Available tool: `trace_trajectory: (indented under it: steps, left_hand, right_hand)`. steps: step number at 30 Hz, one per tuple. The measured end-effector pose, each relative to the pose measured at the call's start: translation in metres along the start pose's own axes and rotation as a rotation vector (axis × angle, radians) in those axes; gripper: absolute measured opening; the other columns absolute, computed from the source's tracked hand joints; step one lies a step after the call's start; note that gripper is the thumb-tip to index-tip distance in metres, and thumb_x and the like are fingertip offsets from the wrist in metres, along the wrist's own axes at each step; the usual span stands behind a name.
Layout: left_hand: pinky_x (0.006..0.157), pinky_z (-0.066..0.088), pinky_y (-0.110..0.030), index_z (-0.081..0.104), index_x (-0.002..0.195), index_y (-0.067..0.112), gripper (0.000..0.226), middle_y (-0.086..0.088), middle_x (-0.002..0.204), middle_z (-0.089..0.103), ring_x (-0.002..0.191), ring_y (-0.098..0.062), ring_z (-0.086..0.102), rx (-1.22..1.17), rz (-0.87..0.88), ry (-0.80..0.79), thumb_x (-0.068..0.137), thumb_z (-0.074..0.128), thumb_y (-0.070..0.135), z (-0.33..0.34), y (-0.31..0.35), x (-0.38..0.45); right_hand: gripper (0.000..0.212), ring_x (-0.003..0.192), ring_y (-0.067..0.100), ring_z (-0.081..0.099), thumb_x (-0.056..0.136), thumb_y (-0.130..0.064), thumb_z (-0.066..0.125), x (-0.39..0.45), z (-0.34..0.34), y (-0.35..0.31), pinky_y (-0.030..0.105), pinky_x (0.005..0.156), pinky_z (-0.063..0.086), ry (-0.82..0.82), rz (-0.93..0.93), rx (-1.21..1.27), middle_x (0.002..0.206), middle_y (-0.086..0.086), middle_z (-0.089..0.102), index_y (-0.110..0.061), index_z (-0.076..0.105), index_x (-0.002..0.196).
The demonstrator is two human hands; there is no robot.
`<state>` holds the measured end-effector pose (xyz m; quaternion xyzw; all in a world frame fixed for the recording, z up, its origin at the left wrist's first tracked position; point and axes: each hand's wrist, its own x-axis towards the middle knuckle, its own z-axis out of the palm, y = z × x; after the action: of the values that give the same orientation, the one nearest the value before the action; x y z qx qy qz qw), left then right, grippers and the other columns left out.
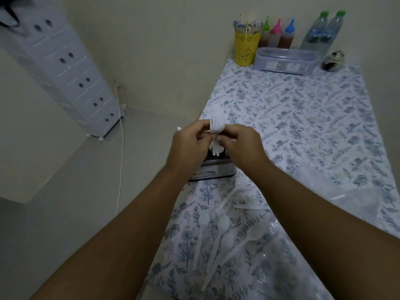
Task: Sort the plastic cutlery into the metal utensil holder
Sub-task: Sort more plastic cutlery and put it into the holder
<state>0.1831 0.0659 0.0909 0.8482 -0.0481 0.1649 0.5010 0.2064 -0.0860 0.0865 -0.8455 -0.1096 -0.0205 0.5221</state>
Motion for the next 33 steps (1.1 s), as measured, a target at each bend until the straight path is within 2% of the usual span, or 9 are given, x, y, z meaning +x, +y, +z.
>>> trace_trajectory:
  steps: [5, 9, 12, 17, 21, 24, 27, 29, 33]
  left_hand:
    - [0.073, 0.049, -0.007, 0.073, 0.114, 0.013, 0.029, 0.005, 0.096, 0.073, 0.079, 0.011, 0.065, 0.112, -0.051, -0.029, 0.087, 0.070, 0.004, 0.007, -0.018, -0.003]
    - [0.076, 0.057, -0.033, 0.076, 0.102, 0.012, 0.021, -0.002, 0.089, 0.075, 0.079, -0.015, 0.069, 0.310, -0.105, -0.139, 0.081, 0.074, 0.010, 0.008, -0.026, -0.001]
    - [0.074, 0.056, -0.040, 0.072, 0.096, 0.008, 0.022, -0.008, 0.089, 0.072, 0.082, -0.025, 0.066, 0.477, -0.106, -0.178, 0.074, 0.072, 0.002, 0.008, -0.029, 0.003]
    - [0.076, 0.050, -0.029, 0.070, 0.101, 0.008, 0.029, -0.007, 0.098, 0.069, 0.092, -0.023, 0.064, 0.502, -0.029, -0.085, 0.076, 0.064, -0.006, 0.003, -0.013, -0.006]
    - [0.078, 0.048, -0.017, 0.068, 0.104, 0.012, 0.024, 0.002, 0.096, 0.065, 0.086, -0.010, 0.059, 0.363, 0.047, 0.031, 0.082, 0.068, 0.003, -0.001, 0.010, -0.055]
    - [0.057, 0.040, -0.017, 0.058, 0.081, 0.019, 0.013, 0.005, 0.075, 0.057, 0.067, -0.009, 0.052, 0.307, -0.284, -0.121, 0.085, 0.069, 0.012, 0.010, -0.014, -0.118]
    - [0.054, 0.029, -0.021, 0.049, 0.082, 0.022, 0.023, 0.004, 0.076, 0.052, 0.069, -0.012, 0.050, 0.417, -0.589, -0.359, 0.087, 0.070, 0.028, 0.026, -0.062, -0.184]
    - [0.054, 0.028, -0.024, 0.047, 0.082, 0.021, 0.024, 0.004, 0.078, 0.049, 0.074, -0.015, 0.050, 0.461, -0.639, -0.399, 0.089, 0.068, 0.029, 0.034, -0.080, -0.211]
    - [0.066, 0.033, -0.025, 0.052, 0.092, 0.013, 0.009, -0.003, 0.089, 0.054, 0.085, -0.020, 0.053, 0.583, -0.525, -0.392, 0.096, 0.052, 0.021, 0.041, -0.085, -0.221]
  right_hand:
    - [0.019, 0.090, 0.018, 0.069, 0.092, -0.014, 0.071, 0.003, 0.013, 0.013, 0.028, 0.081, 0.054, -0.044, 0.064, -0.103, 0.096, 0.004, 0.077, -0.019, 0.079, 0.108]
    - [0.011, 0.084, 0.023, 0.063, 0.088, -0.011, 0.071, 0.004, 0.018, 0.020, 0.031, 0.072, 0.048, -0.089, 0.039, -0.385, 0.091, 0.009, 0.068, -0.008, 0.076, 0.098]
    - [0.013, 0.082, 0.027, 0.061, 0.086, -0.012, 0.072, 0.002, 0.013, 0.016, 0.036, 0.071, 0.048, -0.084, 0.045, -0.482, 0.090, 0.013, 0.065, 0.000, 0.070, 0.092]
    - [0.022, 0.085, 0.020, 0.062, 0.091, -0.012, 0.070, -0.018, -0.001, 0.007, 0.039, 0.086, 0.053, -0.022, 0.071, -0.392, 0.099, 0.011, 0.070, -0.002, 0.073, 0.111]
    - [0.033, 0.079, 0.007, 0.061, 0.094, -0.016, 0.067, -0.052, -0.009, 0.016, 0.015, 0.076, 0.047, -0.014, 0.157, -0.304, 0.094, -0.003, 0.069, -0.015, 0.070, 0.127]
    - [0.032, 0.076, -0.005, 0.059, 0.095, -0.020, 0.067, -0.088, -0.010, 0.038, 0.001, 0.064, 0.040, -0.066, 0.275, -0.252, 0.088, -0.012, 0.067, -0.019, 0.070, 0.127]
    - [0.028, 0.078, -0.008, 0.060, 0.095, -0.021, 0.067, -0.127, -0.007, 0.065, -0.003, 0.064, 0.040, -0.131, 0.396, -0.211, 0.088, -0.012, 0.068, -0.019, 0.073, 0.122]
    - [0.026, 0.079, -0.003, 0.064, 0.095, -0.023, 0.067, -0.150, -0.004, 0.076, 0.001, 0.069, 0.046, -0.181, 0.471, -0.181, 0.089, -0.011, 0.071, -0.021, 0.075, 0.119]
    - [0.023, 0.083, 0.013, 0.071, 0.094, -0.021, 0.068, -0.181, 0.001, 0.088, 0.034, 0.089, 0.060, -0.232, 0.617, -0.078, 0.100, -0.006, 0.076, -0.021, 0.077, 0.115]
